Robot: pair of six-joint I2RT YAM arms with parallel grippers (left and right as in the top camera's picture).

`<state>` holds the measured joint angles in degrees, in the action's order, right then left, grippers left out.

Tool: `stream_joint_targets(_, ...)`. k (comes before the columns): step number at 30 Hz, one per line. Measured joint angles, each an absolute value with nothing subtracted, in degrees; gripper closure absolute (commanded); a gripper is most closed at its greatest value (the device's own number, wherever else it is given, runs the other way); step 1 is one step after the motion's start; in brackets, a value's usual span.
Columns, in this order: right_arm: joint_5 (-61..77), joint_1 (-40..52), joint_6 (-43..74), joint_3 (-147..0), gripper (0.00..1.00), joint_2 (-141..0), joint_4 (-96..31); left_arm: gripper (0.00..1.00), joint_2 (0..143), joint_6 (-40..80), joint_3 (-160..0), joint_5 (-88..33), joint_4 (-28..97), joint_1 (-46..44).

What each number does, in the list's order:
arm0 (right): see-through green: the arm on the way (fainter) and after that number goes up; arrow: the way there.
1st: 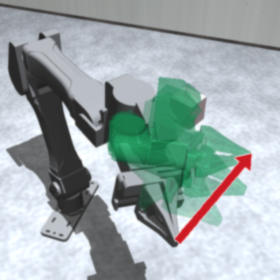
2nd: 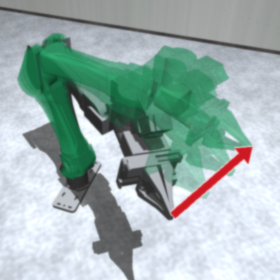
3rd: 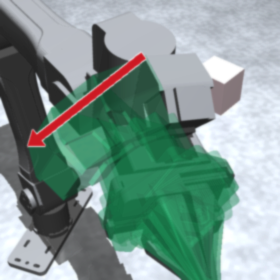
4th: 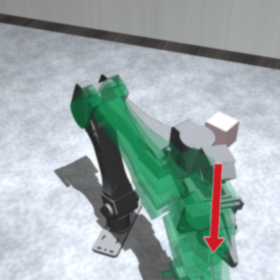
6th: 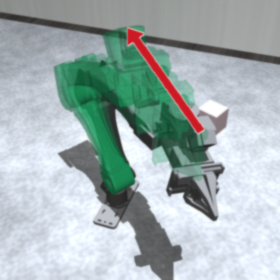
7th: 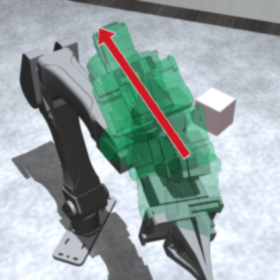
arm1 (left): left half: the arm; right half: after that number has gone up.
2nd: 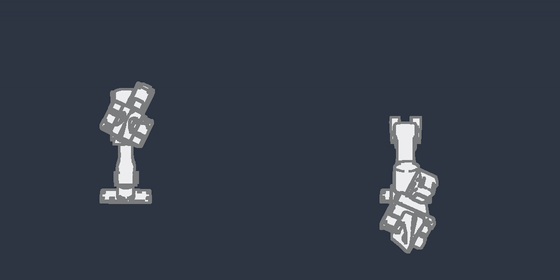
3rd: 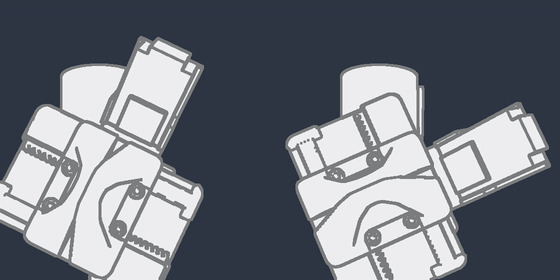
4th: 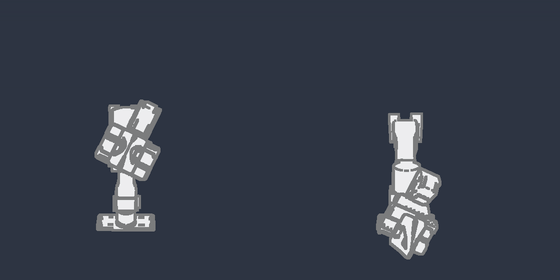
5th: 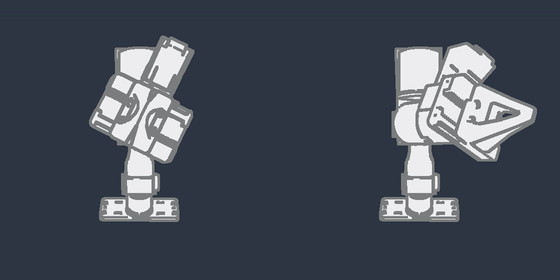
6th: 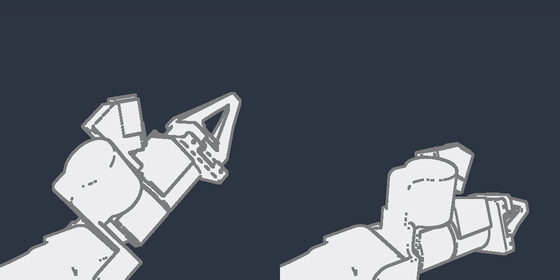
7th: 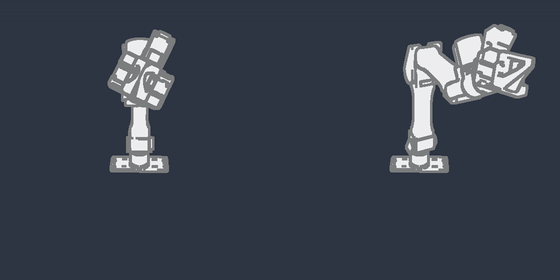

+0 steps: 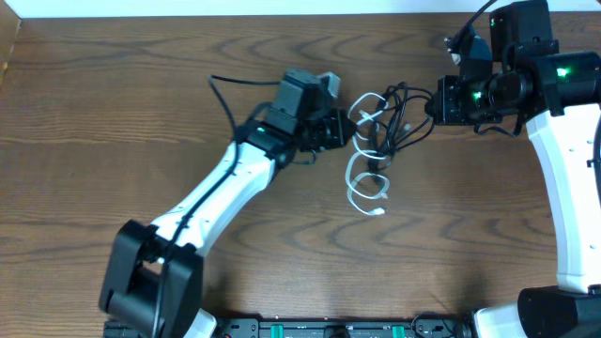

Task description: Untangle cables

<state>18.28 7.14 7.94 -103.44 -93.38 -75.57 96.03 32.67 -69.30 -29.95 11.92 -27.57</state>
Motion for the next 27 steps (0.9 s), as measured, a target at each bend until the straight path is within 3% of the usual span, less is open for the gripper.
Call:
stream_joint_targets(13, 13.2, 7.1, 8.8, -100.3, 0.99, -97.7, -75.2, 0.93, 75.8, 27.1, -69.3, -22.5, 15.4, -19.6)
stream_joint_targets(22, 14.5, 7.1, 8.8, -97.7, 0.99, -98.3, -73.8, 0.92, 75.3, 26.9, -69.3, -24.4, 18.8, -20.5)
stream_joint_targets(27, 15.6, 7.1, 8.8, -97.7, 0.99, -98.2, -73.7, 0.75, 81.5, 26.7, -69.3, -25.9, 16.7, -26.0)
